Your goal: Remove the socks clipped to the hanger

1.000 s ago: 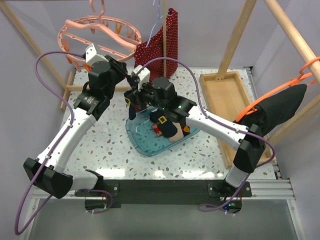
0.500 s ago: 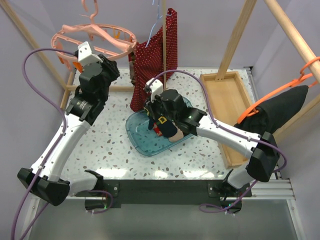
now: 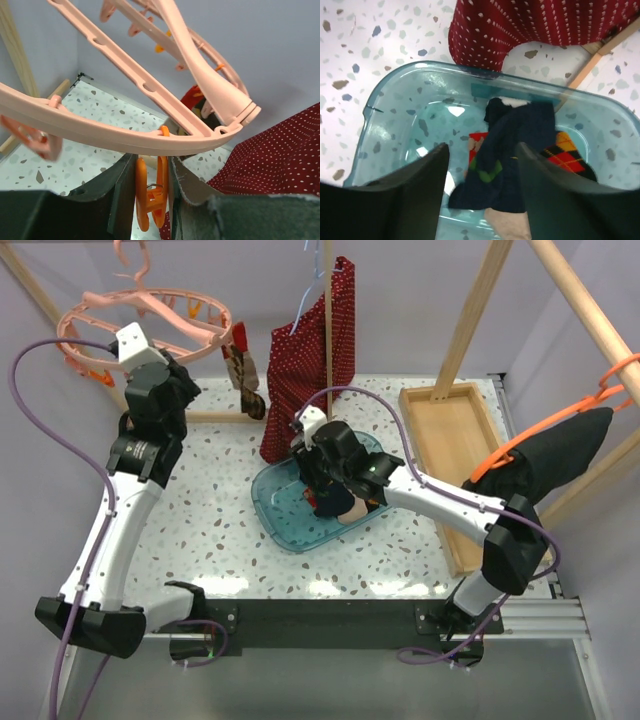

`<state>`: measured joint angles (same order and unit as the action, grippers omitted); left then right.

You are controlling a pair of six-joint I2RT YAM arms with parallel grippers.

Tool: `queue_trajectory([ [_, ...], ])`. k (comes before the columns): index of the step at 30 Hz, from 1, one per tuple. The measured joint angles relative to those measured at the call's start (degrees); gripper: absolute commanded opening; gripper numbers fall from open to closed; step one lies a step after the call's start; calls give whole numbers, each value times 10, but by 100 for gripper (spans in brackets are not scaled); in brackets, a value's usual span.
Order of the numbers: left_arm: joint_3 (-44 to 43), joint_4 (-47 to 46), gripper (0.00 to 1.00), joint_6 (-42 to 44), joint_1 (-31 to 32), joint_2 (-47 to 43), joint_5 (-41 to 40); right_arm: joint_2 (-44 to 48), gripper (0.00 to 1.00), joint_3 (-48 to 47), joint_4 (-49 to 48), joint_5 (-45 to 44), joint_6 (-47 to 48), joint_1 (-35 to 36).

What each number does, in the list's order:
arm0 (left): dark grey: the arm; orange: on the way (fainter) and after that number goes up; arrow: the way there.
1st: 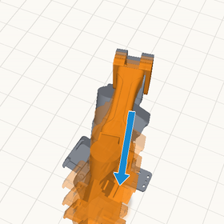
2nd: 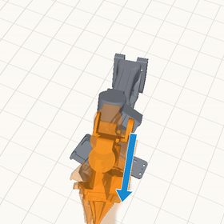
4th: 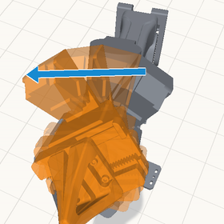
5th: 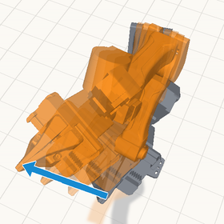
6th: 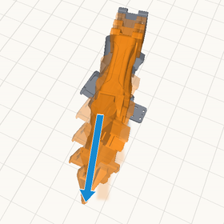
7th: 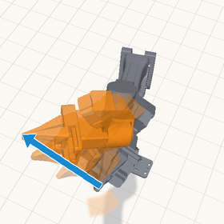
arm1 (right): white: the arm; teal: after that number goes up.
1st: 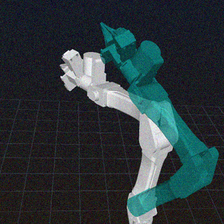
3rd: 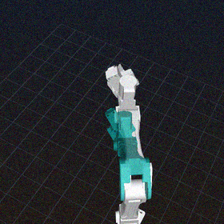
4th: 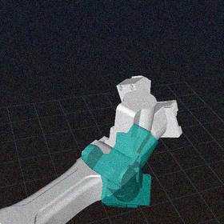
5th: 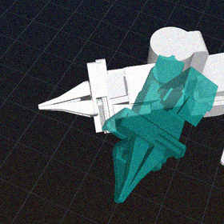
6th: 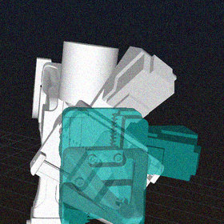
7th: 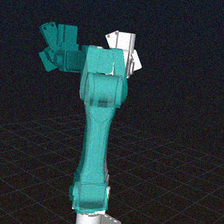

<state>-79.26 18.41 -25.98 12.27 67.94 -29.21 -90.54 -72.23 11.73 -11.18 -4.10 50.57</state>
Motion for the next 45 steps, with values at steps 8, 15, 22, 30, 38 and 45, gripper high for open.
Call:
queue_trajectory([
  [8, 0, 10, 0, 1, 0, -47, 15, -73, 91, -163, 39, 35, 22, 26],
  [15, 0, 24, 0, 2, 0, -54, 26, -182, 93, -366, 3, 80, 6, 38],
  [22, -18, 41, 0, 21, 0, -48, 26, -330, 98, -522, -7, 41, -4, 38],
  [30, -40, 56, 0, 43, 0, -48, 19, -384, 97, -514, -21, -34, -4, 32],
  [38, -43, 69, 0, 43, 0, -48, 20, -403, 89, -501, -54, -44, 21, -2],
  [45, -43, 70, 0, 43, 0, -47, 20, -405, 84, -457, -96, -36, 37, -15],
])
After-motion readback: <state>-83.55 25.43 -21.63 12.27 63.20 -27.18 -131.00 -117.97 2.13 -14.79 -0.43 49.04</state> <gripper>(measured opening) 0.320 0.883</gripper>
